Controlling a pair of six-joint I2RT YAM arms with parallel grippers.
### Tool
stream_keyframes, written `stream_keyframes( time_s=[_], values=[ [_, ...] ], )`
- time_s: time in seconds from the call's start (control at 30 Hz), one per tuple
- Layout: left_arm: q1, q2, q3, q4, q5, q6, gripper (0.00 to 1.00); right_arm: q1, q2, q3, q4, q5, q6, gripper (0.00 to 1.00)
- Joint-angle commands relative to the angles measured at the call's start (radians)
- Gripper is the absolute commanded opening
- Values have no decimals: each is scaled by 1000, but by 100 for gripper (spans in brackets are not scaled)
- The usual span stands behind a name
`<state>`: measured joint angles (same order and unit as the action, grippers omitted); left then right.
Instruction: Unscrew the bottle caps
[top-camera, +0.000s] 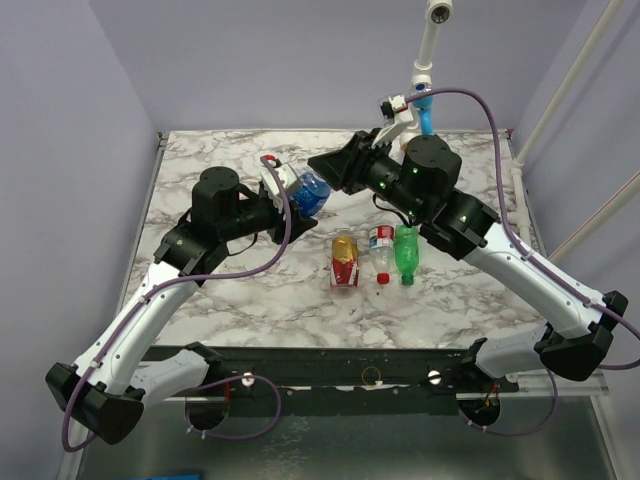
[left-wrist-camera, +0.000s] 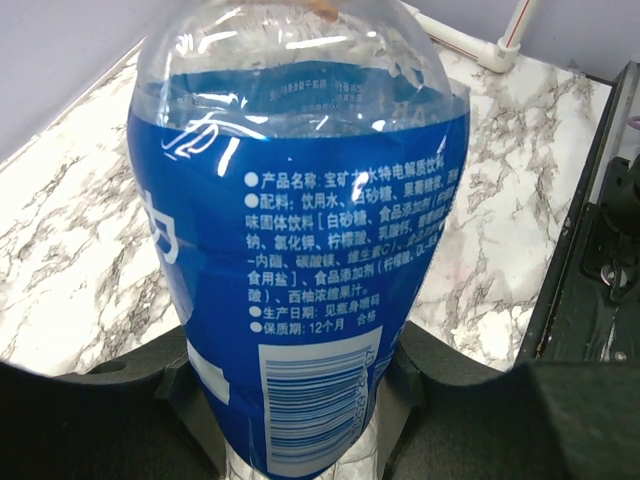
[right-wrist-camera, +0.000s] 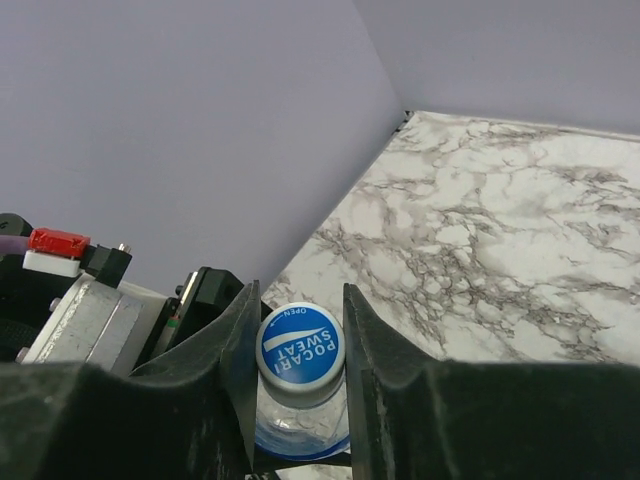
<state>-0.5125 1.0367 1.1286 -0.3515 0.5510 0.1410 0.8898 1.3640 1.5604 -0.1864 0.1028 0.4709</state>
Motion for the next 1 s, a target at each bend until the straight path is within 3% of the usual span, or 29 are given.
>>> stream_keyframes(
  time_s=[0.0, 0.17, 0.37, 0.43, 0.53, 0.57, 0.63, 0.7, 0.77, 0.83, 0.97],
  values=[
    [1, -25, -3, 24, 29, -9, 23, 1, -36, -32, 67, -60, -2, 14],
    [2, -39, 20, 26, 243, -83, 23, -2, -110, -114, 216, -323, -109, 1],
    [0, 6, 77, 26, 669, -346, 31, -1, -184, -187, 336, -787, -174, 1],
    [1, 22, 86, 26, 713, -400, 32, -2, -193, -192, 328, -855, -186, 1],
    [0, 11, 84, 28, 696, -373, 27, -2, -197, -198, 304, -825, -195, 2],
    [1, 10, 83, 28, 676, -360, 24, -2, -198, -195, 292, -787, -200, 6],
    [1, 11, 85, 28, 619, -335, 19, -2, -188, -170, 237, -656, -207, 38],
    [1, 9, 85, 28, 556, -308, 19, 0, -172, -136, 156, -473, -204, 80],
    [1, 5, 81, 26, 491, -273, 20, -1, -163, -108, 108, -297, -193, 98],
    [1, 4, 78, 26, 423, -243, 20, -2, -167, -100, 101, -163, -165, 100],
    [0, -6, 59, 22, 288, -160, 20, -2, -157, -74, 100, -84, -111, 100]
  ],
)
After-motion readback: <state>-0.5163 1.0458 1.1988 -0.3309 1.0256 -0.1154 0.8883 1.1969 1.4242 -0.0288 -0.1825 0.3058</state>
